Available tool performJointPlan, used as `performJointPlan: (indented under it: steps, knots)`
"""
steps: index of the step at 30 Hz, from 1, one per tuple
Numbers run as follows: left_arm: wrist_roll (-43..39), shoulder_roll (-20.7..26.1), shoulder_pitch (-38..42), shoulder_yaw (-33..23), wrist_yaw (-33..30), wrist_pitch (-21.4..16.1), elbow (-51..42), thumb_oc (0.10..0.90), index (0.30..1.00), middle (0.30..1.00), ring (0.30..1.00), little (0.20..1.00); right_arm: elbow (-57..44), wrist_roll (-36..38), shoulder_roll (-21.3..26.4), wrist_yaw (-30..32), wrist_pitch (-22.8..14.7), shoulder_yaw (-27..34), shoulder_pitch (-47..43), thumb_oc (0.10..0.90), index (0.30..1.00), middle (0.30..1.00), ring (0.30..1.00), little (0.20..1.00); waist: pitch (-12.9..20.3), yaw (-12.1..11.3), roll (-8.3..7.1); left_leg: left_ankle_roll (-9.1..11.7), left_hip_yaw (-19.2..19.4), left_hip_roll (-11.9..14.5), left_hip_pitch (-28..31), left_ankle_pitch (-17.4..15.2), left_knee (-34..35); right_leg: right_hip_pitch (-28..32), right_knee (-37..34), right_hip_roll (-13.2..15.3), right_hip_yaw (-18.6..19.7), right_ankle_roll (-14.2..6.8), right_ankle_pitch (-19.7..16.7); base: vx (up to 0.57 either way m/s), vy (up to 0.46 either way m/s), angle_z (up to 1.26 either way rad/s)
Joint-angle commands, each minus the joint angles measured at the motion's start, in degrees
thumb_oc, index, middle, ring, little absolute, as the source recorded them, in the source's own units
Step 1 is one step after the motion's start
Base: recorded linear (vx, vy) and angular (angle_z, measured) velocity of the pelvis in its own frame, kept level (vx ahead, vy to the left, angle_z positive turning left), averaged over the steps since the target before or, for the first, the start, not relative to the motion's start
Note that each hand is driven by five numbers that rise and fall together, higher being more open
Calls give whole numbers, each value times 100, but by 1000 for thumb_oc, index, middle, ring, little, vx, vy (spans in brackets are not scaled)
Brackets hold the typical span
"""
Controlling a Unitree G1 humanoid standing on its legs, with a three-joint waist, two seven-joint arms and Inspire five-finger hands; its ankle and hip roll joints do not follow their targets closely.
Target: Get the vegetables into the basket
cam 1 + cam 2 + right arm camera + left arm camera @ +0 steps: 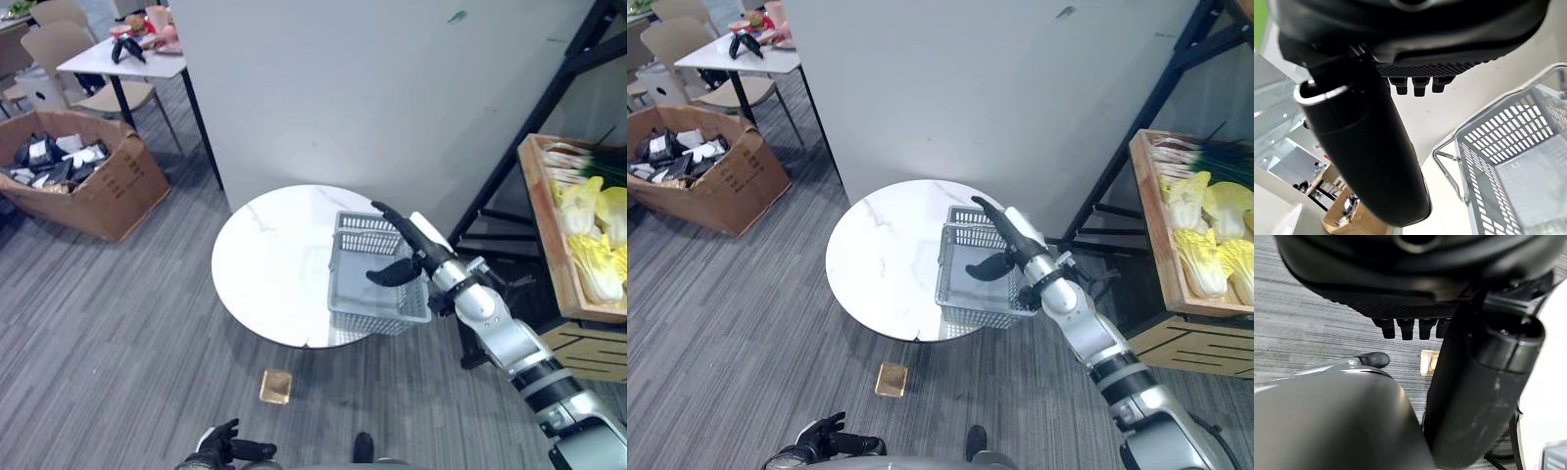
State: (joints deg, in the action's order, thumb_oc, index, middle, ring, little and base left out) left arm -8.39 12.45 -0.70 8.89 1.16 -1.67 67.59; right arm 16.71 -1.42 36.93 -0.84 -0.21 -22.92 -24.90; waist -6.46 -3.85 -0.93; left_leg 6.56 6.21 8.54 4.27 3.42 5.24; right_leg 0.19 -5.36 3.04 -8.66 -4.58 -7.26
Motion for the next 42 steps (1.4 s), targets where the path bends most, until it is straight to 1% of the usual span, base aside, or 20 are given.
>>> performJointPlan:
  steps: [1,4,5,6,7,8,10,12,18,20,21,23,24,25,26,27,34,42]
  knots:
    - [11,-47,-85,584,-14,132,435,900,1000,1000,1000,1000,17,12,157,244,-308,-2,-1211,900,1000,1000,1000,1000,-205,-171,-288,124,15,-206,53,-55,-24,767,36,211,-55,-520,761,-28,-1,24]
    - [-39,-22,-97,691,18,110,410,900,1000,1000,1000,1000,583,-4,158,277,-251,-296,-1660,900,1000,1000,1000,1000,-272,-280,-345,148,-73,-206,-73,0,-24,696,36,209,-134,-520,741,-22,-3,18]
    - [-40,-25,-93,685,18,110,411,900,1000,1000,1000,1000,604,-1,154,280,-260,-310,-1681,900,1000,1000,1000,1000,-273,-273,-343,148,-75,-206,-78,1,-24,692,36,210,-135,-520,741,-41,-2,12]
    - [-99,20,-73,733,10,101,412,900,1000,1000,1000,1000,955,-6,154,330,-221,-474,-1989,900,1000,1000,1000,1000,-319,-326,-379,163,-109,-198,-155,29,-24,642,36,205,-146,-515,724,-28,1,8]
    - [-100,16,-66,725,10,101,413,900,1000,1000,1000,1000,979,-2,148,333,-231,-490,-2015,900,1000,1000,1000,1000,-320,-318,-378,163,-110,-199,-161,31,-24,637,36,205,-146,-515,723,-61,-4,5]
    - [-203,67,-44,762,21,92,408,900,1000,1000,1000,1000,1449,53,142,368,-191,-655,-2390,900,1000,1000,1000,1000,-392,-380,-419,176,-156,-198,-269,75,-24,567,36,199,-181,-506,707,-33,-5,3]
    - [-246,95,-29,764,22,98,409,900,1000,1000,1000,1000,1608,87,143,383,-172,-732,-2600,900,1000,1000,1000,1000,-428,-388,-436,182,-179,-194,-333,97,-24,512,36,198,-182,-505,695,-51,-15,9]
    - [-381,155,-1,813,5,79,378,900,1000,1000,1000,1000,2095,126,95,411,-137,-949,-3037,900,1000,1000,1000,1000,-512,-452,-478,191,-218,-183,-461,154,-24,410,36,166,-180,-493,671,-49,-14,13]
    - [-522,243,154,958,-68,29,375,900,1000,1000,1000,1000,3088,141,19,533,-115,-1266,-3834,900,1000,1000,1000,1000,-693,-512,-547,225,-295,-165,-778,266,-24,105,36,132,-183,-487,602,-56,-5,5]
    - [-563,250,187,956,-88,27,386,900,1000,1000,1000,1000,3190,128,2,562,-118,-1323,-3946,900,1000,1000,1000,1000,-720,-510,-562,232,-295,-158,-838,282,-24,50,36,129,-173,-489,590,-36,-10,4]
    - [-680,263,234,939,-129,13,405,900,1000,1000,1000,1000,3568,83,-9,615,-104,-1415,-4147,900,1000,1000,1000,1000,-776,-538,-593,245,-316,-150,-933,319,-24,-34,36,114,-171,-492,571,0,0,0]
    - [-811,254,267,897,-166,18,450,900,1000,1000,1000,1000,3820,13,-38,622,-75,-1504,-4294,900,1000,1000,1000,1000,-793,-538,-606,256,-339,-141,-989,333,-24,-102,36,113,-175,-496,559,0,-2,2]
    - [-881,234,325,876,-186,19,512,900,1000,1000,1000,1000,4018,-47,-105,639,-49,-1580,-4393,804,865,865,865,865,-818,-537,-617,264,-350,-131,-1026,339,-24,-136,36,108,-164,-497,566,7,-2,6]
    - [-896,231,334,881,-196,27,523,900,1000,1000,1000,1000,4107,-105,-123,634,-29,-1619,-4433,643,640,640,640,640,-827,-547,-614,264,-355,-130,-1025,339,-24,-139,36,101,-165,-494,569,0,0,0]
    - [-930,230,343,888,-204,23,502,900,1000,1000,1000,1000,4191,-110,-145,626,-17,-1640,-4475,427,338,338,338,338,-835,-550,-613,263,-366,-138,-1022,334,-24,-136,36,98,-160,-488,572,0,0,0]
    - [-934,219,346,911,-208,12,492,900,1000,1000,1000,1000,4291,-149,-166,613,-7,-1672,-4524,400,300,300,300,300,-844,-547,-603,262,-368,-142,-1014,330,-24,-133,36,102,-158,-484,575,0,0,0]
    - [-934,186,418,989,-232,24,502,900,1000,1000,1000,1000,4471,-219,-310,627,-6,-1716,-4575,400,300,300,300,300,-888,-502,-573,260,-345,-142,-974,311,-24,-139,36,112,-114,-477,564,0,0,0]
    - [-950,183,447,1021,-240,27,465,900,1000,1000,1000,1000,4501,-370,-252,615,13,-1831,-4673,400,300,300,300,300,-929,-445,-530,264,-334,-141,-943,305,-24,-148,36,111,-105,-472,549,0,0,0]
